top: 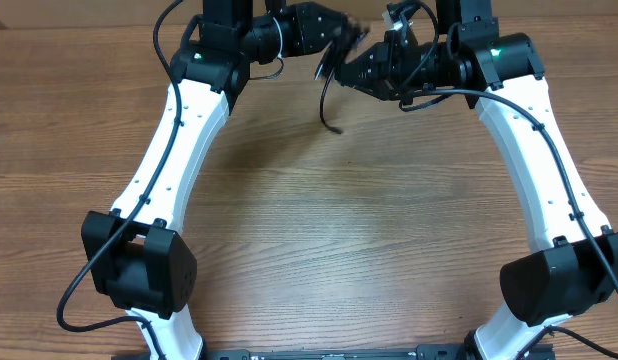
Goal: Untangle cables
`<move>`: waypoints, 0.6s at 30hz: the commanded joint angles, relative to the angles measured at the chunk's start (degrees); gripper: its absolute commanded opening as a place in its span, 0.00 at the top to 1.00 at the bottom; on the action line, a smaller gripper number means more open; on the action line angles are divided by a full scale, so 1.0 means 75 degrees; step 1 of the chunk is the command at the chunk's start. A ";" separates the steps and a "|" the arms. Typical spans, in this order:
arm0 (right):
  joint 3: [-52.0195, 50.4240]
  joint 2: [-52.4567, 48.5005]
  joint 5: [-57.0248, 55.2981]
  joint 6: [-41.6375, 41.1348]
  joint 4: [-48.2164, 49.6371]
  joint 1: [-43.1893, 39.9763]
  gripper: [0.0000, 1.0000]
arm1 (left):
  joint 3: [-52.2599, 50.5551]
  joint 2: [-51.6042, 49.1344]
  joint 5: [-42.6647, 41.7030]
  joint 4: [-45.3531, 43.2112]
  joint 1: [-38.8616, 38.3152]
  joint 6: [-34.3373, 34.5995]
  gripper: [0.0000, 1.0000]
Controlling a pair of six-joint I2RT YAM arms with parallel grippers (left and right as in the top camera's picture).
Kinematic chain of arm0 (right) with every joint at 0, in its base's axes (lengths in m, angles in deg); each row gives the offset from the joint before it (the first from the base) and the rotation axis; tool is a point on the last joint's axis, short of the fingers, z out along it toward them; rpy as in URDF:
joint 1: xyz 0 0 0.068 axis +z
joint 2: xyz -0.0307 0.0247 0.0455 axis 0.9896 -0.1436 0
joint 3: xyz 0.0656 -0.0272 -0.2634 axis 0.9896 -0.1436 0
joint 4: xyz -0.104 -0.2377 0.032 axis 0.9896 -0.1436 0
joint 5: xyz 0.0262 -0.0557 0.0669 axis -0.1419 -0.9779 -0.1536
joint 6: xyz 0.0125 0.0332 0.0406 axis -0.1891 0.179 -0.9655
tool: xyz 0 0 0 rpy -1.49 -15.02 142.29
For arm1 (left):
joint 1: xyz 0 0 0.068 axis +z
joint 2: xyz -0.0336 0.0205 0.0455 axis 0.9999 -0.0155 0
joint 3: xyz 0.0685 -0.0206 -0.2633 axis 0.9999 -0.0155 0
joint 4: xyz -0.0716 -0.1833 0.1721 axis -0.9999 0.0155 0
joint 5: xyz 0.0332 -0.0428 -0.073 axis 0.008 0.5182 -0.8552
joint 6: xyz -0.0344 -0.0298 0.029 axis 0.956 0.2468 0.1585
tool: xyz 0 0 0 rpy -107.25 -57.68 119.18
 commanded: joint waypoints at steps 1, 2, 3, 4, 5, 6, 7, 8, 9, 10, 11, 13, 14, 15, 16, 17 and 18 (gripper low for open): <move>0.0201 0.0245 0.0035 0.0085 0.0070 0.0035 0.96 | -0.0023 0.0187 -0.0061 -0.0026 -0.0009 0.0009 0.33; 0.0201 0.0245 0.0035 0.0085 0.0070 0.0035 0.96 | -0.0026 0.0187 -0.0064 -0.0026 -0.0009 -0.0012 0.24; 0.0201 0.0245 0.0035 0.0085 0.0070 0.0035 0.96 | -0.0026 0.0187 -0.0061 -0.0026 -0.0009 -0.0012 0.18; 0.0201 0.0245 0.0035 0.0085 0.0070 0.0032 0.96 | -0.0026 0.0187 -0.0064 -0.0026 -0.0006 -0.0012 0.12; 0.0201 0.0245 0.0035 0.0087 0.0070 0.0032 0.96 | -0.0026 0.0187 -0.0064 -0.0026 0.0000 -0.0015 0.06; 0.0201 0.0245 0.0035 0.0087 0.0070 0.0032 0.96 | -0.0026 0.0187 -0.0061 -0.0026 0.0000 -0.0017 0.02; 0.0201 0.0245 0.0035 0.0090 0.0070 0.0032 0.96 | -0.0026 0.0187 -0.0061 -0.0026 0.0000 -0.0020 0.00; 0.0201 0.0245 0.0035 0.0102 0.0070 0.0032 0.96 | -0.0026 0.0187 -0.0061 -0.0023 0.0000 -0.0055 0.00; 0.0201 0.0245 0.0035 0.0111 0.0070 0.0032 0.96 | -0.0023 0.0187 -0.0061 -0.0023 0.0003 -0.0076 0.00; 0.0201 0.0245 0.0032 0.0111 0.0070 0.0032 0.96 | -0.0026 0.0187 -0.0061 -0.0023 0.0006 -0.0079 0.00; 0.0201 0.0245 0.0032 0.0111 0.0070 0.0029 0.96 | -0.0026 0.0187 -0.0064 -0.0017 0.0006 -0.0096 0.00; 0.0201 0.0245 0.0032 0.0111 0.0070 0.0026 0.96 | -0.0026 0.0187 -0.0064 0.0026 0.0009 -0.0166 0.00; 0.0201 0.0245 0.0026 0.0111 0.0073 0.0026 0.96 | -0.0026 0.0187 -0.0061 0.0064 0.0012 -0.0219 0.00; 0.0201 0.0245 0.0000 0.0114 0.0073 0.0017 0.96 | -0.0026 0.0187 -0.0064 0.0102 0.0026 -0.0271 0.00; 0.0201 0.0245 -0.0023 0.0111 0.0073 0.0000 0.96 | -0.0026 0.0187 -0.0061 0.0157 0.0052 -0.0280 0.00; 0.0201 0.0245 -0.0023 0.0114 0.0076 -0.0044 0.96 | -0.0026 0.0187 -0.0076 0.0210 0.0093 -0.0318 0.00; 0.0201 0.0245 -0.0023 0.0111 0.0082 -0.0096 0.96 | -0.0026 0.0187 -0.0108 0.0294 0.0152 -0.0361 0.00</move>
